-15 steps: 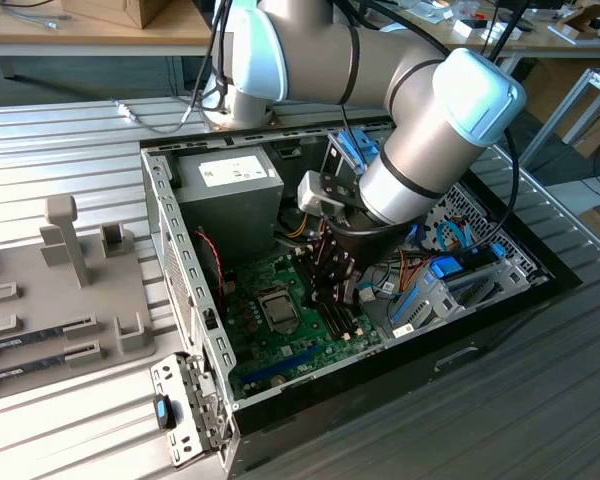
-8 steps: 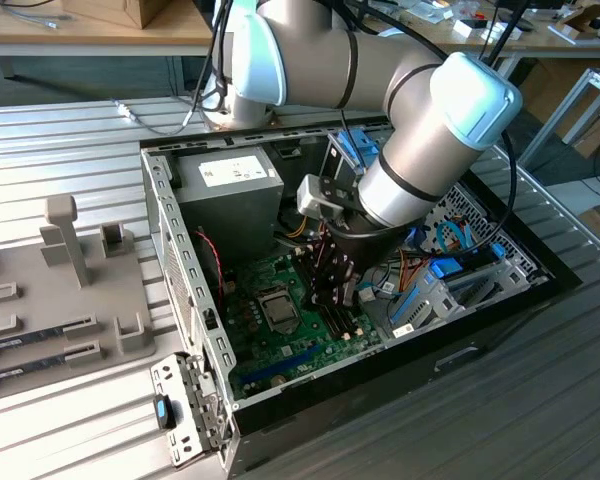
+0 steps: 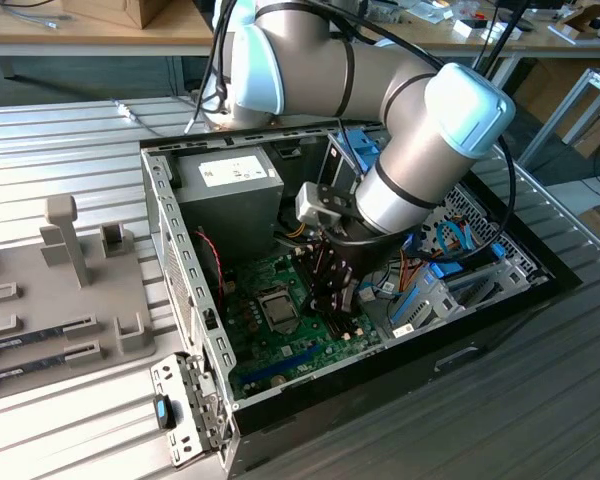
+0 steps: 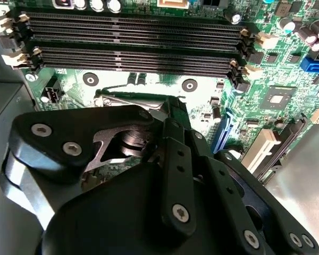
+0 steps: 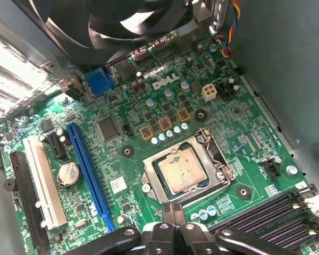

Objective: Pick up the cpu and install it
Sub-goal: 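Install the first cpu locking lever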

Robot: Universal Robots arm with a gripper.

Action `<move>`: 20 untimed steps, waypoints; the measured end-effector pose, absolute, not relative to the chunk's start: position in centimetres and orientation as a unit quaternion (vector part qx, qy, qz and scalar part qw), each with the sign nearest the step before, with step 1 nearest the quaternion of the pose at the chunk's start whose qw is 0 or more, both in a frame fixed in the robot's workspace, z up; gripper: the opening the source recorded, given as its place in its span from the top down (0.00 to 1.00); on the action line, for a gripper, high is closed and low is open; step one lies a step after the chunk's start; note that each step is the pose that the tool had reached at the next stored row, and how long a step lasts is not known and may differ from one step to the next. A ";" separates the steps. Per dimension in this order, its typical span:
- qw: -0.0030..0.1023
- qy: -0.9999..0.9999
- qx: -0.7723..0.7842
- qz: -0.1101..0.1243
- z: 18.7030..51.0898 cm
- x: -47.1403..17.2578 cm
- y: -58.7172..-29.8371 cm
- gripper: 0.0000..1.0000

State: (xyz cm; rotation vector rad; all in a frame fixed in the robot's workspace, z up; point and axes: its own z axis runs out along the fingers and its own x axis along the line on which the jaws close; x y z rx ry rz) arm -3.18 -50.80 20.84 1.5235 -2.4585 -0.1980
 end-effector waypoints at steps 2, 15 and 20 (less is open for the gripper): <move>0.121 -0.842 0.521 -0.067 20.7 -3.2 -50.8 0.89; 0.125 -0.842 0.521 -0.061 19.5 -2.2 -51.1 0.89; 0.128 -0.843 0.520 -0.056 19.1 -1.8 -51.1 0.89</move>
